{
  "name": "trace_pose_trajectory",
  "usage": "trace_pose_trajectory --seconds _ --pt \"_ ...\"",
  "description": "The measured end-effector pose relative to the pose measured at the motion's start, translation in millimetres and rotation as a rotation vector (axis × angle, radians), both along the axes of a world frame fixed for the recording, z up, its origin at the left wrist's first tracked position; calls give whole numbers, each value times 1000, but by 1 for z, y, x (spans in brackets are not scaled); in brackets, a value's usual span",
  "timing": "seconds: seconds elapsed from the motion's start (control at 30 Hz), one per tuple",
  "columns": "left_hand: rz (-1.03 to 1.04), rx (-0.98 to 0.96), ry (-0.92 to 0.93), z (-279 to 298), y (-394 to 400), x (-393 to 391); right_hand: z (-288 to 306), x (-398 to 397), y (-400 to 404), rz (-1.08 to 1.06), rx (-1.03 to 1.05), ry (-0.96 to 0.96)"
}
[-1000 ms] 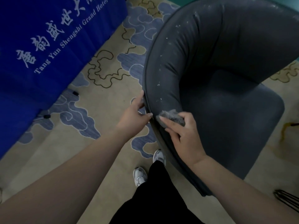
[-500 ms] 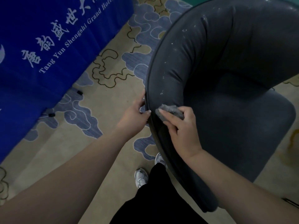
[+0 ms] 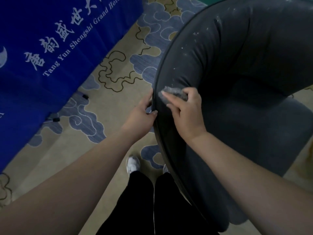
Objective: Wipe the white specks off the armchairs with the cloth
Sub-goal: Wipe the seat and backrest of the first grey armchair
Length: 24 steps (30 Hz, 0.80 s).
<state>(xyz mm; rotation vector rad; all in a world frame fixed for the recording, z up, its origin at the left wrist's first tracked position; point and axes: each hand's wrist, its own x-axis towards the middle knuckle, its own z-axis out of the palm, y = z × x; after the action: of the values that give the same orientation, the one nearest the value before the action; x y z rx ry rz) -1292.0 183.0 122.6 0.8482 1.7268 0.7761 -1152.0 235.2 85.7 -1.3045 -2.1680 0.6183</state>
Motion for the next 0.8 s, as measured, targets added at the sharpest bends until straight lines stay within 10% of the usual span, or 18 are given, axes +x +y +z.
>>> trace_pose_trajectory --seconds 0.8 --pt "-330 37 -61 -12 106 -58 -2 -43 53 -319 72 25"
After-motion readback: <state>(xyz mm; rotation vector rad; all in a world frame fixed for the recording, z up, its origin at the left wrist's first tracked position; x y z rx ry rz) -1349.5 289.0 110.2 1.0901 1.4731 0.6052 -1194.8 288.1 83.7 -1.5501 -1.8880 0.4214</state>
